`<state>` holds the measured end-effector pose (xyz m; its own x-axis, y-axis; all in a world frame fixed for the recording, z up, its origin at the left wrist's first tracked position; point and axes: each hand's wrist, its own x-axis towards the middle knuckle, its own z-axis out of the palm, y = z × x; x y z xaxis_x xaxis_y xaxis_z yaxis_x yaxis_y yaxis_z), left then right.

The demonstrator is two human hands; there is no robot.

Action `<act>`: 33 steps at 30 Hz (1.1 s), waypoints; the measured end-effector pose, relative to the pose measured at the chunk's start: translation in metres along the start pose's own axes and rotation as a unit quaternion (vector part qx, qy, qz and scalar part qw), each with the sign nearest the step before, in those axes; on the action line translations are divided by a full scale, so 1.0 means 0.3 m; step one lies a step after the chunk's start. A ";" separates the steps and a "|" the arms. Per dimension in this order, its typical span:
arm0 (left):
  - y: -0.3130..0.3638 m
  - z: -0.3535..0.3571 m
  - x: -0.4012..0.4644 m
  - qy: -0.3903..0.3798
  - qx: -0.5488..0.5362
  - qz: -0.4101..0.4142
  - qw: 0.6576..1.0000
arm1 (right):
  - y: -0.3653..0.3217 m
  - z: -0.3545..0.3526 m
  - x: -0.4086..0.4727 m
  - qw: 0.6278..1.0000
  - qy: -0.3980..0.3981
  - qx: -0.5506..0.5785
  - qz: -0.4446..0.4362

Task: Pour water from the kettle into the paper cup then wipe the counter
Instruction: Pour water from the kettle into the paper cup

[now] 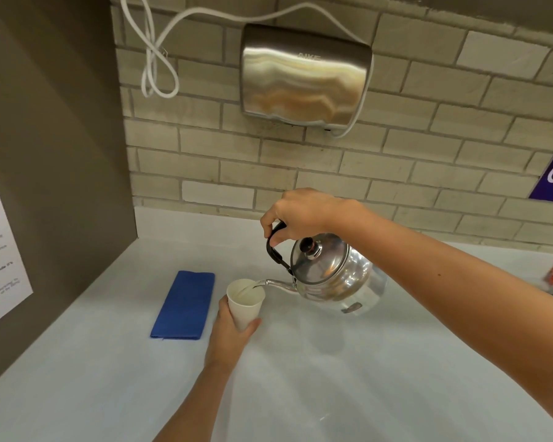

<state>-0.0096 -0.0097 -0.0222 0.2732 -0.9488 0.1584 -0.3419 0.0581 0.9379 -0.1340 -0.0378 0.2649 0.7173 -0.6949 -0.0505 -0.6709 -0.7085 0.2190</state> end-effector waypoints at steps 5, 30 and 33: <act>0.003 -0.002 0.000 0.005 -0.001 0.002 1.000 | 0.003 -0.001 0.000 1.000 0.001 -0.004 -0.003; -0.006 0.001 0.002 0.004 -0.015 0.011 1.000 | -0.010 -0.031 0.008 0.998 -0.011 -0.057 -0.025; -0.002 0.000 0.002 0.006 -0.012 0.009 1.000 | -0.012 -0.030 0.010 0.998 -0.013 -0.062 -0.029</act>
<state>-0.0092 -0.0102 -0.0225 0.2780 -0.9436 0.1799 -0.3250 0.0838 0.9420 -0.1277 -0.0362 0.2726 0.7477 -0.6577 -0.0914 -0.5993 -0.7277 0.3335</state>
